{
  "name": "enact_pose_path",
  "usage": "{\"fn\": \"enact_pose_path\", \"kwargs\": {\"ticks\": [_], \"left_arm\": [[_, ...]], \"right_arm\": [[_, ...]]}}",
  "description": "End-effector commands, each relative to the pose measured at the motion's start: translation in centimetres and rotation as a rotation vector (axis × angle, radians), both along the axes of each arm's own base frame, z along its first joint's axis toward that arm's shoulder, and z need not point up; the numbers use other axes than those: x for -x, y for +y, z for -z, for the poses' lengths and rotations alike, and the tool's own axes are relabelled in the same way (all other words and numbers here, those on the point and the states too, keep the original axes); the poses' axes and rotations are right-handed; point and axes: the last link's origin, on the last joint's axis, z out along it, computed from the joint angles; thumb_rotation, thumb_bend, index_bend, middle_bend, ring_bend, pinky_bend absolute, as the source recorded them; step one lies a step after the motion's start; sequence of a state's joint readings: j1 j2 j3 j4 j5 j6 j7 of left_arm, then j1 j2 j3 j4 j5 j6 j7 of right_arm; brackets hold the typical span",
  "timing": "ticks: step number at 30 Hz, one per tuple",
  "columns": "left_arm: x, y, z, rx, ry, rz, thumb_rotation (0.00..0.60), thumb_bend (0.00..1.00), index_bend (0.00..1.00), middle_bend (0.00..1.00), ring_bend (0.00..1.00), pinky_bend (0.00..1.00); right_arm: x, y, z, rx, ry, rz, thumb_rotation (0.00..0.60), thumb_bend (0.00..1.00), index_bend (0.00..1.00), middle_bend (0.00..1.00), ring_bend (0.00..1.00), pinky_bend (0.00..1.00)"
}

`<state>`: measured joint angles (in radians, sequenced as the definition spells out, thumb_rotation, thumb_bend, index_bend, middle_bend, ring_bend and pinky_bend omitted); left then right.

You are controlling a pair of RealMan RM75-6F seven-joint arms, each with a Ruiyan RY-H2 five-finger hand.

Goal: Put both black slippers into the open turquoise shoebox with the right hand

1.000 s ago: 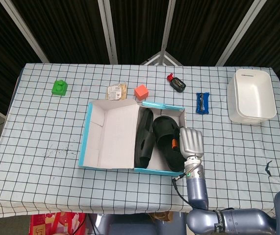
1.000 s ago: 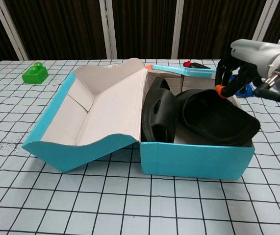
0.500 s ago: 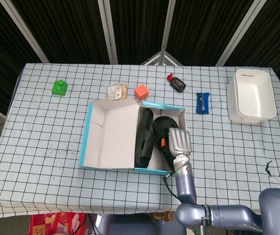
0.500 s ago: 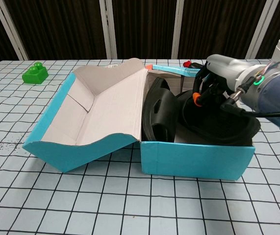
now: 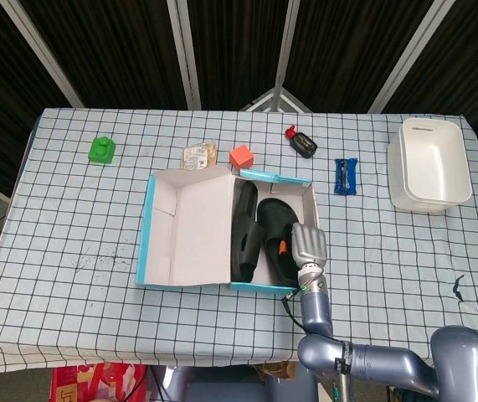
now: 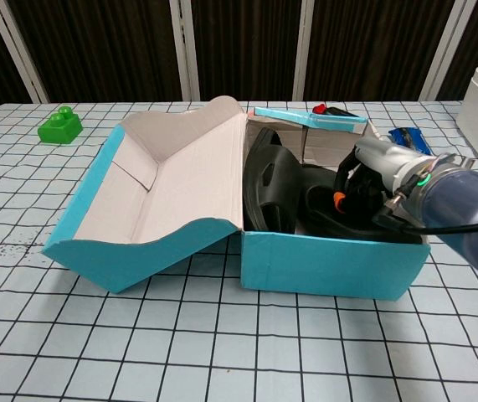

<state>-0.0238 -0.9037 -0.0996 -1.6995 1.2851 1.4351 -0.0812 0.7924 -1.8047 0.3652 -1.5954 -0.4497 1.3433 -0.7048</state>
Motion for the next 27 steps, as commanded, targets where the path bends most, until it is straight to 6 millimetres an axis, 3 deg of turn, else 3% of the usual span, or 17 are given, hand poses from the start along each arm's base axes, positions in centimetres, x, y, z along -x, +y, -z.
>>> {"fn": "enact_pose_path", "kwargs": {"ticks": [1,10,18,24,27], "left_arm": [[0.0,0.0,0.1,0.002,0.001,0.0,0.6,0.37,0.11,0.0,0.0,0.02],[-0.1,0.0,0.1,0.001,0.002,0.002,0.6,0.37,0.11,0.0,0.0,0.02],[0.0,0.0,0.0,0.0,-0.001,-0.001,0.6,0.37,0.11,0.0,0.0,0.02],[-0.1,0.0,0.1,0.003,-0.002,0.006,0.6,0.37,0.11,0.0,0.0,0.02],[-0.1,0.0,0.1,0.005,-0.002,0.008,0.6,0.37,0.11,0.0,0.0,0.02]], "right_arm": [[0.4,0.2,0.5,-0.008,0.009,-0.003,0.6,0.56,0.62,0.5,0.67,1.0],[0.7,0.7,1.7,-0.017,0.014,-0.016,0.6,0.56,0.62,0.5,0.67,1.0],[-2.0,0.6,-0.5,0.054,-0.018,-0.103,0.6,0.56,0.62,0.5,0.62,1.0],[-3.9,1.0,-2.8,0.061,-0.04,-0.134,0.6,0.56,0.5,0.38,0.48,0.85],[-4.6,1.3,-4.3,0.052,-0.072,-0.136,0.6,0.56,0.4,0.3,0.38,0.7]]}}
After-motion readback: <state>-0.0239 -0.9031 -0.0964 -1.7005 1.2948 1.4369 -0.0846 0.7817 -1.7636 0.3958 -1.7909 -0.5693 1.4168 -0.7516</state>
